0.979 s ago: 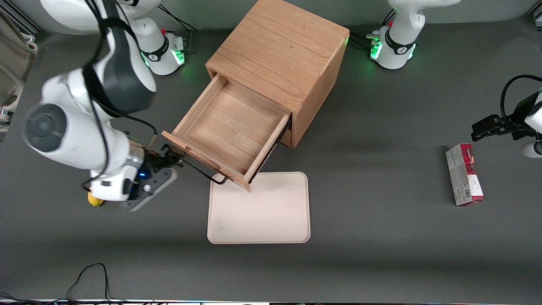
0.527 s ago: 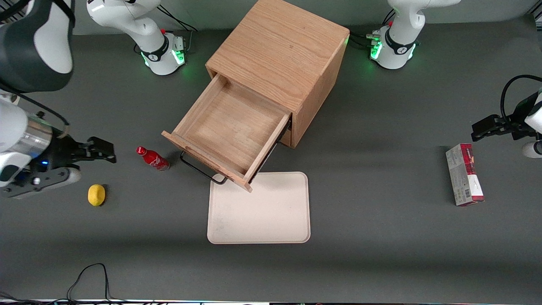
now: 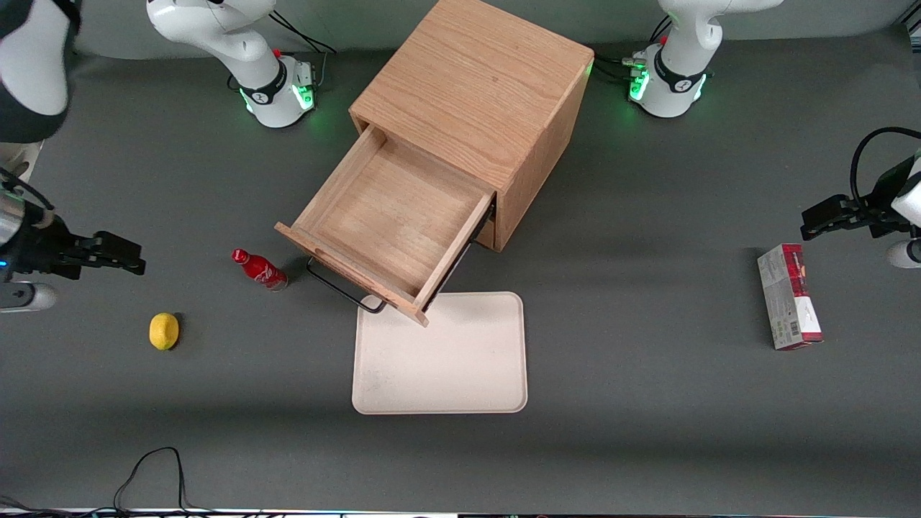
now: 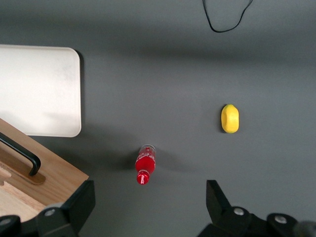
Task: Open upper drawer
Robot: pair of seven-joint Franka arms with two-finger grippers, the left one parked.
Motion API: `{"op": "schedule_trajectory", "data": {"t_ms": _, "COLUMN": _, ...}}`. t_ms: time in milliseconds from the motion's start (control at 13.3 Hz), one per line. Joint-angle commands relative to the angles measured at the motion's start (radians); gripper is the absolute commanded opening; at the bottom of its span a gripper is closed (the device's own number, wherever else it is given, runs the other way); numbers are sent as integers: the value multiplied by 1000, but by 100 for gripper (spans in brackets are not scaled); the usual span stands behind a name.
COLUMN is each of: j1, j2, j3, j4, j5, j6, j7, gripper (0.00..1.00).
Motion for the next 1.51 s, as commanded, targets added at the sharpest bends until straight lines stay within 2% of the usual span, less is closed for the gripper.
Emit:
{"op": "schedule_trajectory", "data": {"t_ms": 0, "j1": -153, "j2": -159, "j3": 160, "j4": -202, "j5": -30, "j6": 106, "j7": 34, "gripper": 100}}
{"op": "schedule_trajectory", "data": {"t_ms": 151, "j1": -210, "j2": -197, "j3": 198, "j4": -249, "j5": -30, "j6": 120, "j7": 33, "gripper": 100}}
{"op": "schedule_trajectory", "data": {"t_ms": 301, "j1": -222, "j2": -223, "j3": 199, "j4": -280, "j5": -33, "j6": 121, "j7": 33, "gripper": 100}}
{"op": "schedule_trajectory", "data": {"t_ms": 452, "j1": -222, "j2": -230, "j3": 199, "j4": -291, "j5": -48, "j6": 121, "j7": 33, "gripper": 100}}
{"op": "schedule_trajectory", "data": {"t_ms": 603, "j1": -213, "j2": -208, "j3": 208, "j4": -256, "j5": -92, "j6": 107, "j7": 36, "gripper": 100}}
{"op": "schedule_trajectory", "data": {"t_ms": 1130, "j1": -216, "j2": -210, "j3": 205, "j4": -259, "j5": -94, "j6": 72, "j7": 33, "gripper": 100}}
{"op": "schedule_trajectory", "data": {"t_ms": 1432, "j1": -188, "j2": -207, "j3": 169, "j4": -259, "j5": -94, "j6": 71, "j7": 33, "gripper": 100}}
